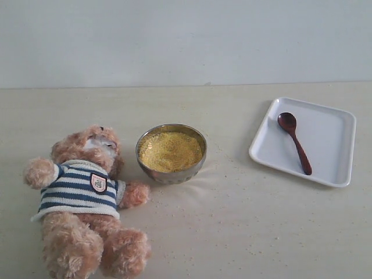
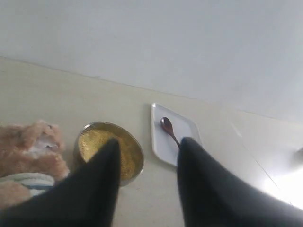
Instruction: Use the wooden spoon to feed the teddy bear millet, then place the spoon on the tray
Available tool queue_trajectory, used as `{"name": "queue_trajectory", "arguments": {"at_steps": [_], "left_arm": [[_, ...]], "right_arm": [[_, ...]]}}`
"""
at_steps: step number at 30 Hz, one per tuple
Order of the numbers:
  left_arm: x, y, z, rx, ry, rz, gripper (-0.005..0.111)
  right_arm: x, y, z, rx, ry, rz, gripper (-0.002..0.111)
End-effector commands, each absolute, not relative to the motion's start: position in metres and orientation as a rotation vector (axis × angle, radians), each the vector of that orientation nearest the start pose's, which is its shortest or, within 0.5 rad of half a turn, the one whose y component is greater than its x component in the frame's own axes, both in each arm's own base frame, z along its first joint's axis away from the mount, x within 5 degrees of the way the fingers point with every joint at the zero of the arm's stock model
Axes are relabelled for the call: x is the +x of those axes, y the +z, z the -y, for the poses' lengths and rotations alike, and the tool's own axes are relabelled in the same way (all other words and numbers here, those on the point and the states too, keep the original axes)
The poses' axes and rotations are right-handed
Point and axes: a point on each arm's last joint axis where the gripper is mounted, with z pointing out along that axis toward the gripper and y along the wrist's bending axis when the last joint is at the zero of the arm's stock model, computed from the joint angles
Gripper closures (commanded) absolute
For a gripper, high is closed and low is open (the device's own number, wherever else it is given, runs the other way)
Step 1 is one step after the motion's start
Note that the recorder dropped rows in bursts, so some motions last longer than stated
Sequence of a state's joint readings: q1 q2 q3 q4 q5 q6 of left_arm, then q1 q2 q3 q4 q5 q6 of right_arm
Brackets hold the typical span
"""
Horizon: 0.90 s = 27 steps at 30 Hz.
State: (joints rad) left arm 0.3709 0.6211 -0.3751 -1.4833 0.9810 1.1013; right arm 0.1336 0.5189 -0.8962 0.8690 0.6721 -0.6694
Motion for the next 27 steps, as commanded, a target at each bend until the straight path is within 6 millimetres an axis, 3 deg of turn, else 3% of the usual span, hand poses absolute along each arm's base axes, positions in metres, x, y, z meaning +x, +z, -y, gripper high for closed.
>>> {"name": "queue_trajectory", "arguments": {"at_steps": [1,8,27], "left_arm": [[0.107,0.290,0.045,0.123,-0.971,-1.785,0.101],[0.106,0.300,0.046,0.091,-1.069,-1.686,0.101],[0.107,0.300,0.046,0.086,-1.066,-1.689,0.101]], "right_arm": [[0.041,0.414,-0.050,-0.437,0.576,-1.503,0.108],[0.013,0.401,-0.046,-0.450,0.568,-1.438,0.108],[0.010,0.403,-0.044,-0.403,0.604,-1.432,0.108]]}}
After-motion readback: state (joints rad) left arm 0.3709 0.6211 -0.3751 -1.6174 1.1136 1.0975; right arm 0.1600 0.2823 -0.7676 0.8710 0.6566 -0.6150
